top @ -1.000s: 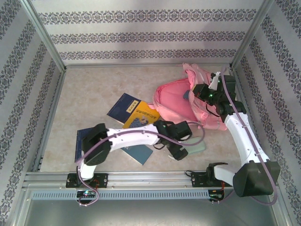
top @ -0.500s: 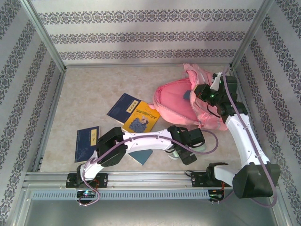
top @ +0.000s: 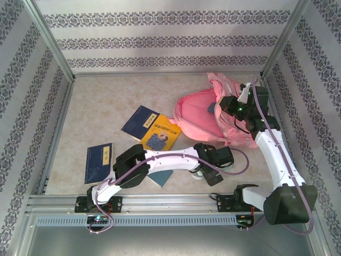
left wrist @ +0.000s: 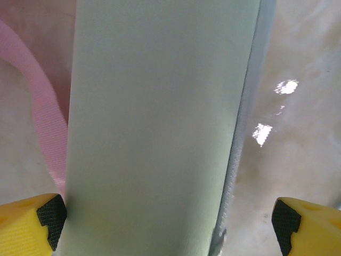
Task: Pack the student bag
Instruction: Pick up the personal item from the bottom-right of the table.
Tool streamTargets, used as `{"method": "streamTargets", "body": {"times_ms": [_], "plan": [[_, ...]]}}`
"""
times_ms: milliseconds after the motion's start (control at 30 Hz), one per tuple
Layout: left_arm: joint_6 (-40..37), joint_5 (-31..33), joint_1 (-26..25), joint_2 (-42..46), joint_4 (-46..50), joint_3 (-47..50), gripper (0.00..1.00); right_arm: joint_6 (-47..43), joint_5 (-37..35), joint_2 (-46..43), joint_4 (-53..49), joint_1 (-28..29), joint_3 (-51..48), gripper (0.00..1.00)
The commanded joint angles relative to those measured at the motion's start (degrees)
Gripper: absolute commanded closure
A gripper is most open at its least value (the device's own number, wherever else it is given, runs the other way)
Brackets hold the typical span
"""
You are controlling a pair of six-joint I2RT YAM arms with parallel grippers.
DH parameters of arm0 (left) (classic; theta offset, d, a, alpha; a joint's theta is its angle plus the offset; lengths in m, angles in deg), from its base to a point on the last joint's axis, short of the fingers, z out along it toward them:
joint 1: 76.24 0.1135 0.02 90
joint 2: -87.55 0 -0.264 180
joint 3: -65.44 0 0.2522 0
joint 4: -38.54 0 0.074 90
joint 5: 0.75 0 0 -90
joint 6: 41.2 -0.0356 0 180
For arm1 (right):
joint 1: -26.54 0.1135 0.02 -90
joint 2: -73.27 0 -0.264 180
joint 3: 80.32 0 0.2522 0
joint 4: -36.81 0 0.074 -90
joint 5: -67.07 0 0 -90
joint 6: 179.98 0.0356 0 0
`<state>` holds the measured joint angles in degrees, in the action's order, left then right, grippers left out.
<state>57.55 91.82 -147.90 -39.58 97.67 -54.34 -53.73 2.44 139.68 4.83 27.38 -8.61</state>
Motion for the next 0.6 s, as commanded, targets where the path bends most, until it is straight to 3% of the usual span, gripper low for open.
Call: {"method": "streamTargets", "body": {"times_ms": [0,567], "plan": [[-1.63,5.06,-0.50,-1.01,2.19,-1.39,0.00,1.02,-0.85,-0.89,0.17,-1.19,-0.15,1.00],[-1.20,3.91,1.02,-3.59,0.27,-1.35,0.00,1.10,0.20,-0.32,1.07,-1.21,-0.69,1.00]]}}
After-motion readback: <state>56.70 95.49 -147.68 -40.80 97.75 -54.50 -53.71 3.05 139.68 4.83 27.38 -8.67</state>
